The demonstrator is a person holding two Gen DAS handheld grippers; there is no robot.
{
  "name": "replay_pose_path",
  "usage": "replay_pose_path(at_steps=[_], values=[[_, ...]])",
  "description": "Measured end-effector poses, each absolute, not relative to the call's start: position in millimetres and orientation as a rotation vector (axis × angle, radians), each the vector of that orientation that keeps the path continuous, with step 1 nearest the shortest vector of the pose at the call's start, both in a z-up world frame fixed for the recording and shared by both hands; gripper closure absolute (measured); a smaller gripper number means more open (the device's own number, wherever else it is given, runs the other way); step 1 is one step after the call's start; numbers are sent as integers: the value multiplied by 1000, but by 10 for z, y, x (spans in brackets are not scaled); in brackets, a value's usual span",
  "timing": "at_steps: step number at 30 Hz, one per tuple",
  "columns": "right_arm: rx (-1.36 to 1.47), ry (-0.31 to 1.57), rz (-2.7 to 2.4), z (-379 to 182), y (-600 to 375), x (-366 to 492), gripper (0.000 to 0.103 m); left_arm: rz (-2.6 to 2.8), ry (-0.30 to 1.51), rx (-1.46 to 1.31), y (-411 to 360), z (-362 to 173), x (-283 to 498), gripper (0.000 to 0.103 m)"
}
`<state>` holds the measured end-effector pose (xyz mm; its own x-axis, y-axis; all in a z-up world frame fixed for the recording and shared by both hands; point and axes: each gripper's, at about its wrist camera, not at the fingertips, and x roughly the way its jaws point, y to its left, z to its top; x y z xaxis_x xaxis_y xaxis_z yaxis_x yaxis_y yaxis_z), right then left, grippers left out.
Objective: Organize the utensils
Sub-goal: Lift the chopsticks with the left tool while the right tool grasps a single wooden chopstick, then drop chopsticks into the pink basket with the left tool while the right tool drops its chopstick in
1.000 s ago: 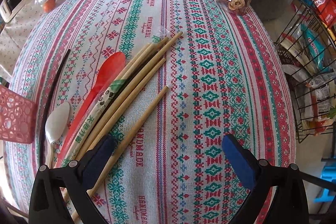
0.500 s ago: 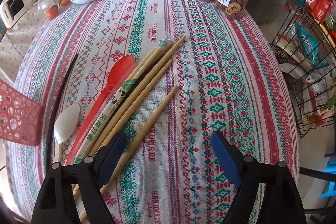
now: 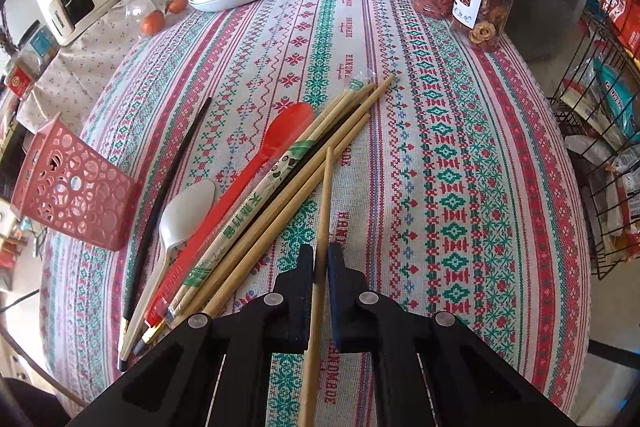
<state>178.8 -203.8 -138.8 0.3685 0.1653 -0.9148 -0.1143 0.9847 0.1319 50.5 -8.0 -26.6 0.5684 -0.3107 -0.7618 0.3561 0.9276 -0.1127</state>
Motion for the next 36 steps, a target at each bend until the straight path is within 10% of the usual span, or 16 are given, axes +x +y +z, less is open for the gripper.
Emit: replay_pose_path(at_steps=[36], values=[[158, 630, 439, 464, -1833, 1120, 97, -178, 377, -78, 587, 731, 475, 94]])
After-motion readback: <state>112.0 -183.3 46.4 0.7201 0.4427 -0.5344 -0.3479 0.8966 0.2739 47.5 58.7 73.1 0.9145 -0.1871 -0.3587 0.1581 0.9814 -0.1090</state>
